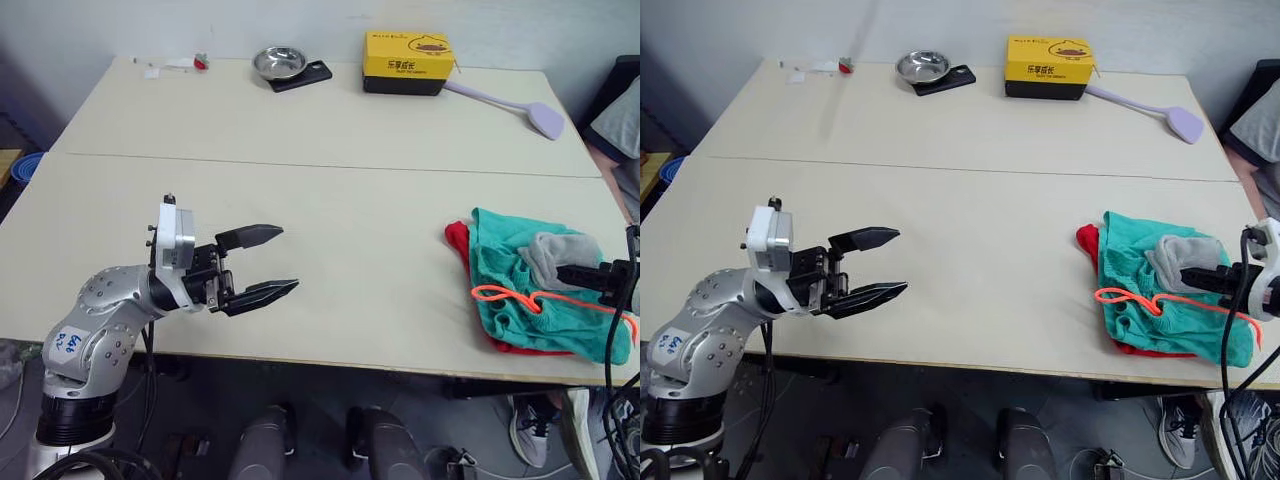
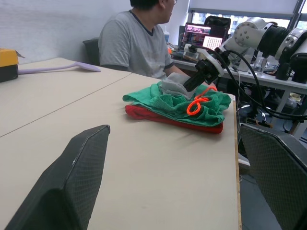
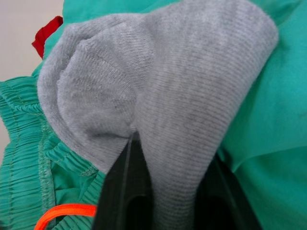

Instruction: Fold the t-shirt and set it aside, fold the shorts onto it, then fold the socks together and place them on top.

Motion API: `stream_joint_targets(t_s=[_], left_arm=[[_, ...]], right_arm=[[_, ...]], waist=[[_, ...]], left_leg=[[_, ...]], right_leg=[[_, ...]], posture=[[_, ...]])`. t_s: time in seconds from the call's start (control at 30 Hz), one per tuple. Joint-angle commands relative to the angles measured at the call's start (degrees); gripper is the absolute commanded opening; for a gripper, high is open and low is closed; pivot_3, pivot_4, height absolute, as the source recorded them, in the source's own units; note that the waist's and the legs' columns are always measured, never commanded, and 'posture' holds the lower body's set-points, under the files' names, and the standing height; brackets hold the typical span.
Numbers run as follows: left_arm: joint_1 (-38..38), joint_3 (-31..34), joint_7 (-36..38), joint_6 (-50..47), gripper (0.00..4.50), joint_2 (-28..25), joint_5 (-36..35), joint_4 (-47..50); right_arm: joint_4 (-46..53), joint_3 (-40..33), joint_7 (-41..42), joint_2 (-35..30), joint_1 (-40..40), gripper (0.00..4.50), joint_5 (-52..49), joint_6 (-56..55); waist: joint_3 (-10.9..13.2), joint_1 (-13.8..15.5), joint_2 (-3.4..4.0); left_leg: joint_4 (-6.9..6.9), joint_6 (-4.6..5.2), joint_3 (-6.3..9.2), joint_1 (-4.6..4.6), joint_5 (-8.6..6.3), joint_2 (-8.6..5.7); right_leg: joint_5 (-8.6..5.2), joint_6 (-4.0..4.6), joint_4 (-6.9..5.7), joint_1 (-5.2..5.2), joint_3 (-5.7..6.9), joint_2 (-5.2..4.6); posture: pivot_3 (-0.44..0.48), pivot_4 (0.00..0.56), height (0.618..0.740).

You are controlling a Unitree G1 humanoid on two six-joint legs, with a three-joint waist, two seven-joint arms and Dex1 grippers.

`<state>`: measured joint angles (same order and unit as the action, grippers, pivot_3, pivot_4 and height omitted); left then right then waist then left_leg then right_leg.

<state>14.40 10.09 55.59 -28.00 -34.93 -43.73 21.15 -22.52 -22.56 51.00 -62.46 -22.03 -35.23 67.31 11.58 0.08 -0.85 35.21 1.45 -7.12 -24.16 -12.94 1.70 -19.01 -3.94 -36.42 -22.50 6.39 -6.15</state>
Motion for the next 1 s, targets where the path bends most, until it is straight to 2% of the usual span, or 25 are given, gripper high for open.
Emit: stream_joint_targets(t_s=[0.03, 0.17, 0.27, 0.37, 0.5, 0.63, 0.7, 0.77, 0.87, 1.0], left_arm=[[0.16, -0.87, 2.16, 1.03, 4.50, -1.60, 1.44, -1.30], [0.33, -0.10, 4.38, 0.99, 4.50, -4.32, 2.49, -3.98], [-1.30, 1.29, 5.20, 2.64, 4.50, -6.03, 3.90, -6.03], [-3.39, 2.25, 5.52, 4.68, 4.50, -7.79, 6.78, -7.65], [-5.68, 3.92, 3.01, 9.78, 4.50, -9.01, 12.48, -10.00], [-9.91, 6.65, 1.78, 16.51, 4.50, -9.65, 17.47, -11.87], [-11.21, 7.48, 1.55, 17.66, 4.50, -9.54, 17.88, -12.06], [-14.57, 9.21, 1.44, 19.50, 4.50, -9.77, 18.95, -12.57], [-18.37, 10.90, 0.43, 22.35, 4.50, -10.11, 21.68, -13.67], [-18.97, 11.59, -0.84, 26.21, 4.50, -9.91, 24.22, -15.73]], right_arm=[[6.31, -4.32, 1.94, -3.41, 3.58, 2.11, -1.68, 1.60], [11.82, -9.54, 9.57, -8.27, 11.56, 3.42, -1.36, -3.10], [14.14, -13.89, 12.68, -10.36, 11.61, 4.41, -1.40, -7.92], [16.73, -13.00, 15.43, -11.71, 10.08, 4.46, 0.19, -15.55], [22.78, -2.86, 20.06, -9.63, 5.69, 4.46, 4.27, -32.40], [27.41, 7.71, 17.43, 6.28, -3.84, 4.46, 4.95, -45.78], [27.84, 9.38, 17.00, 10.53, -4.76, 4.46, 5.56, -48.42], [27.77, 15.85, 18.43, 16.08, -3.80, 4.46, 9.78, -56.50], [22.89, 23.16, 20.48, 22.82, -3.07, 4.46, 15.31, -68.15], [13.42, 26.37, 21.68, 27.86, -3.33, 4.46, 18.68, -78.26]], waist=[[0.00, 0.11, 0.00], [0.05, 0.73, 0.10], [0.07, 0.44, 0.17], [0.08, -0.27, 0.18], [0.09, -0.52, 0.19], [0.10, -0.93, -0.06], [0.21, -1.19, 0.02], [0.25, -0.70, 0.07], [0.23, -0.44, 0.03], [0.24, -0.08, 0.01]], left_leg=[[0.00, 0.01, 0.01, -0.01, 0.00, 0.00], [0.00, 0.15, 0.01, -0.03, -0.10, -0.02], [0.00, 0.33, -0.03, -0.02, -0.23, 0.00], [-0.02, 0.32, -0.04, 0.00, -0.24, 0.04], [-0.03, 0.25, -0.03, 0.02, -0.26, 0.08], [-0.03, 0.06, -0.02, 0.01, -0.34, 0.15], [-0.04, -0.10, -0.02, -0.02, -0.13, 0.15], [-0.06, -0.08, -0.02, -0.13, -0.11, 0.07], [-0.05, -0.06, -0.05, -0.12, -0.15, 0.08], [0.05, 0.12, -0.06, -0.10, -0.15, 0.00]], right_leg=[[0.00, 0.00, 0.00, 0.00, 0.01, 0.00], [0.00, 0.00, 0.03, -0.01, 0.01, -0.02], [0.00, -0.01, 0.07, -0.02, -0.03, -0.01], [0.01, -0.01, 0.06, -0.03, -0.04, 0.01], [0.02, 0.00, 0.06, -0.06, -0.05, 0.04], [0.04, 0.04, 0.13, -0.04, -0.05, 0.09], [0.06, 0.04, 0.16, -0.05, -0.05, 0.09], [0.06, 0.02, 0.17, -0.12, -0.01, 0.00], [0.05, 0.01, 0.29, -0.06, 0.05, 0.02], [0.14, -0.16, 0.29, 0.03, 0.07, -0.03]], posture=[[0.000, 0.150, 0.740], [0.000, 0.150, 0.740], [0.000, 0.150, 0.740], [0.000, 0.150, 0.740], [0.000, 0.150, 0.740], [0.000, 0.150, 0.740], [0.000, 0.150, 0.740], [0.000, 0.150, 0.740], [0.000, 0.150, 0.740], [0.000, 0.150, 0.740]])
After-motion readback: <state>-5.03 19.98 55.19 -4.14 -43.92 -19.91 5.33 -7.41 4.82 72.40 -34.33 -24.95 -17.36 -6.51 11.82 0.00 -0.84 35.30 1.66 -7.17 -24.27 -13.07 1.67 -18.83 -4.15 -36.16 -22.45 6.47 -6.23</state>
